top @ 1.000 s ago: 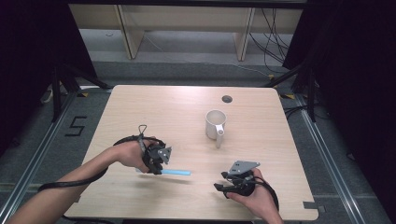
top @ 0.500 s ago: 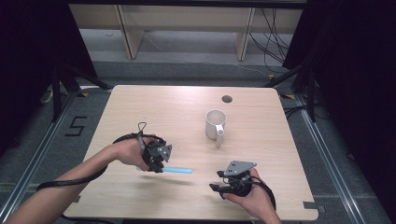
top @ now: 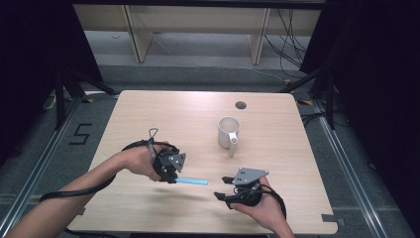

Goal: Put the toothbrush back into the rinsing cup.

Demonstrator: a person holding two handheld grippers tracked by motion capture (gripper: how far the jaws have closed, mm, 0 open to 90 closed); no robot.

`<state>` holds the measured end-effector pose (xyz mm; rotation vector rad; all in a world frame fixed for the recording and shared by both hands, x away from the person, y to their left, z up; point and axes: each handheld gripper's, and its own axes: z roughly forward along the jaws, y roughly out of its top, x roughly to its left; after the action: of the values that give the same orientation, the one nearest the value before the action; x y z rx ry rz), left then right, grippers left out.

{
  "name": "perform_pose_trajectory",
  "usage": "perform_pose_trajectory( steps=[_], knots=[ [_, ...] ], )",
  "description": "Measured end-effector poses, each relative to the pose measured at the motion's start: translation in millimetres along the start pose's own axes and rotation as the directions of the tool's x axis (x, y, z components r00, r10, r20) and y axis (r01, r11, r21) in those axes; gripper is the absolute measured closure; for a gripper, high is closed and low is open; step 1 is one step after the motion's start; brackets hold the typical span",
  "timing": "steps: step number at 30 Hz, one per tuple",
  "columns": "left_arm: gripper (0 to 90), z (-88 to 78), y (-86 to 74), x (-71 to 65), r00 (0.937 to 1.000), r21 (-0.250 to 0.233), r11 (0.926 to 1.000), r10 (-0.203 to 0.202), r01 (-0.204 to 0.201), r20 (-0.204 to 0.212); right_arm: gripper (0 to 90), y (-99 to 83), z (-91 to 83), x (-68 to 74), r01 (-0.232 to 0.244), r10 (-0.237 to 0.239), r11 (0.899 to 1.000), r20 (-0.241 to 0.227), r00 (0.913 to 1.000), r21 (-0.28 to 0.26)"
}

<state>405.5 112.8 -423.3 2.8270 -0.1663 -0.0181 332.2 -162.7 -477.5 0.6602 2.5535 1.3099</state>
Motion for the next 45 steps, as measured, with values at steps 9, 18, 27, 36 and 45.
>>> perform_pose_trajectory(
  steps=[9, 18, 27, 36, 45],
  knots=[
    [78.3, 1.7, 10.9, -1.6, 0.9999, -0.011, 0.9998, 0.016, -0.016, -0.002, 41.3, 9.6, 4.1, 3.4, 0.000, -0.001, 1.000, -0.044, 0.9990, -0.031],
    [78.3, -0.6, 19.2, -1.0, 0.9993, -0.024, 0.9991, 0.035, -0.035, -0.011, 42.3, 18.0, 10.6, 4.2, 0.010, -0.014, 0.999, -0.068, 0.9976, -0.054],
    [78.3, -1.0, 26.0, -1.2, 0.9991, -0.043, 0.9983, 0.040, -0.041, -0.012, 44.1, 20.8, 18.5, 6.6, 0.004, -0.009, 0.999, -0.107, 0.9942, -0.046],
    [78.3, -4.7, 30.9, 1.0, 0.9985, -0.047, 0.9976, 0.050, -0.051, -0.020, 46.0, 27.5, 22.6, 4.3, 0.008, -0.017, 0.997, -0.111, 0.9937, -0.080],
    [78.2, -4.9, 35.2, -0.7, 0.9981, -0.054, 0.9967, 0.060, -0.060, -0.018, 50.7, 27.8, 26.4, 1.2, 0.000, -0.012, 0.994, -0.110, 0.9939, -0.105]
  ],
)
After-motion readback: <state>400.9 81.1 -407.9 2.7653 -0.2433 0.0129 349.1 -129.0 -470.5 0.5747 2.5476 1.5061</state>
